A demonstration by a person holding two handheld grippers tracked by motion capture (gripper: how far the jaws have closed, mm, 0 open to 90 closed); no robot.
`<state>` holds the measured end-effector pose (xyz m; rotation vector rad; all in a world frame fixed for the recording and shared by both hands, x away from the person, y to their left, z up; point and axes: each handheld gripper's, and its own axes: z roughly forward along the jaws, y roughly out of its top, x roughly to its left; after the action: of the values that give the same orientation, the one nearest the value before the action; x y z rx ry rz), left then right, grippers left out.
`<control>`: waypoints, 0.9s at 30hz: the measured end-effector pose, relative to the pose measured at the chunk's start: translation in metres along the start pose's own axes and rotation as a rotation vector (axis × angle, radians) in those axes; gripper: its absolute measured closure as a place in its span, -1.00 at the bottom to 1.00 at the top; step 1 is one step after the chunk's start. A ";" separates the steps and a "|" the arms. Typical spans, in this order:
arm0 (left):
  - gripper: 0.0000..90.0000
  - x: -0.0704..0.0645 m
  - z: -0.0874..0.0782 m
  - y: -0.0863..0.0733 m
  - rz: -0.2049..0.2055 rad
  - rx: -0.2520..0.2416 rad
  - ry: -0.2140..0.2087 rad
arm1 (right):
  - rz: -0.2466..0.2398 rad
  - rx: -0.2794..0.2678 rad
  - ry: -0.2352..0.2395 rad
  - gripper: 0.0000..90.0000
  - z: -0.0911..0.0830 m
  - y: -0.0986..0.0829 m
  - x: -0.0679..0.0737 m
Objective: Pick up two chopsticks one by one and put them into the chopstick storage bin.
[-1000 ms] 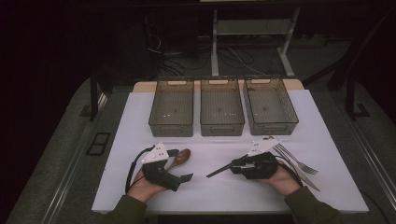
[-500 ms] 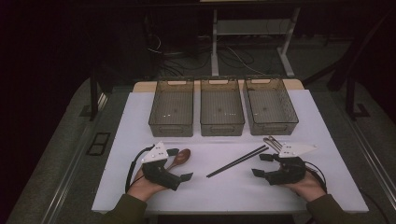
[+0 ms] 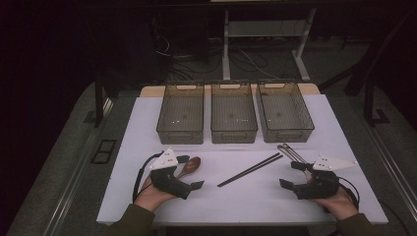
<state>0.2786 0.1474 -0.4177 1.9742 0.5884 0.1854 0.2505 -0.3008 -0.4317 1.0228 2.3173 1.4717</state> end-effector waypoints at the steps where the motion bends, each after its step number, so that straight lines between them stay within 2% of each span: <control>1: -1.00 0.000 0.002 0.000 0.000 0.002 -0.002 | 0.001 -0.001 0.000 -0.64 -0.001 -0.001 0.000; 5: -0.91 0.002 0.010 0.004 -0.007 0.008 -0.004 | 0.009 -0.012 -0.011 -0.64 -0.003 -0.002 0.002; 8: -0.71 0.002 0.015 0.009 0.003 0.014 -0.008 | 0.000 -0.012 -0.007 -0.64 -0.001 0.000 0.002; 12: -0.63 0.002 0.023 0.013 -0.006 0.019 -0.004 | 0.001 -0.012 -0.008 -0.64 0.000 0.000 0.002; 19: -0.25 0.000 0.039 0.021 -0.027 0.016 -0.008 | -0.010 -0.007 -0.009 -0.64 0.002 0.000 0.003; 20: -0.18 -0.001 0.044 0.023 -0.025 0.024 -0.024 | -0.010 -0.007 -0.009 -0.64 0.002 0.000 0.003; 22: -0.08 -0.002 0.048 0.024 -0.021 0.028 -0.024 | -0.011 -0.008 -0.010 -0.64 0.002 0.000 0.004; 27: 0.14 -0.005 0.065 0.030 0.005 0.057 -0.061 | -0.009 -0.005 -0.010 -0.64 0.003 0.000 0.004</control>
<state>0.3087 0.0822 -0.4214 2.0292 0.5547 0.1124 0.2488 -0.2966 -0.4326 1.0145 2.3065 1.4649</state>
